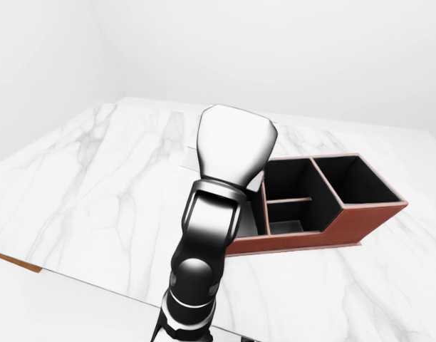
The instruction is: Pick up the book and place it in the left compartment of the caddy.
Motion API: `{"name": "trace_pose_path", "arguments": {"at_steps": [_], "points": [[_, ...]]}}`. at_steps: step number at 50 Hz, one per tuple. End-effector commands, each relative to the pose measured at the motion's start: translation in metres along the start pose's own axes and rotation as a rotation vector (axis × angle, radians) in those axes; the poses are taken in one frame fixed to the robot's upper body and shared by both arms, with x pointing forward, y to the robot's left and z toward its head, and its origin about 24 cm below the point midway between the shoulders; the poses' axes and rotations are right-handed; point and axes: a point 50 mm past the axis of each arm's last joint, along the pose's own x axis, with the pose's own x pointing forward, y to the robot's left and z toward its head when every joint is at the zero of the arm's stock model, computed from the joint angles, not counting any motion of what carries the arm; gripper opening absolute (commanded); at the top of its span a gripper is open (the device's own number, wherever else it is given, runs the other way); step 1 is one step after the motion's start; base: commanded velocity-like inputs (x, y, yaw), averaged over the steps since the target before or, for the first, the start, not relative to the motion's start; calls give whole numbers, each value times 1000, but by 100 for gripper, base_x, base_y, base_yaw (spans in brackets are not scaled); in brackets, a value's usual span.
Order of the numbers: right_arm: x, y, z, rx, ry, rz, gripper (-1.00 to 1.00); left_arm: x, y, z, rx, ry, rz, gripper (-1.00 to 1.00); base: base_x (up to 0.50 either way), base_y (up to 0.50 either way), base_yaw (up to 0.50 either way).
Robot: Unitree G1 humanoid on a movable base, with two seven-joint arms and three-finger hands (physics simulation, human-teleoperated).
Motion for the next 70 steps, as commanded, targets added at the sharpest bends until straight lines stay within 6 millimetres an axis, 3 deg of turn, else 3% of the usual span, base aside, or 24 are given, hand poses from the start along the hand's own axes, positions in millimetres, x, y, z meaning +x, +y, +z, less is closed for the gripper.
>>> {"name": "trace_pose_path", "arguments": {"at_steps": [1, 38, 70], "points": [[0, 1, 0, -3, -2, 2, 100, -1, 2, 13, -11, -32, 37, -100, 0, 0, 0], [0, 2, 1, -3, -5, 10, 100, 1, -49, 44, -46, -149, -111, -100, 0, 0, 0], [0, 3, 1, -4, -7, 13, 100, -2, -86, 53, -82, -177, -208, -100, 0, 0, 0]]}}
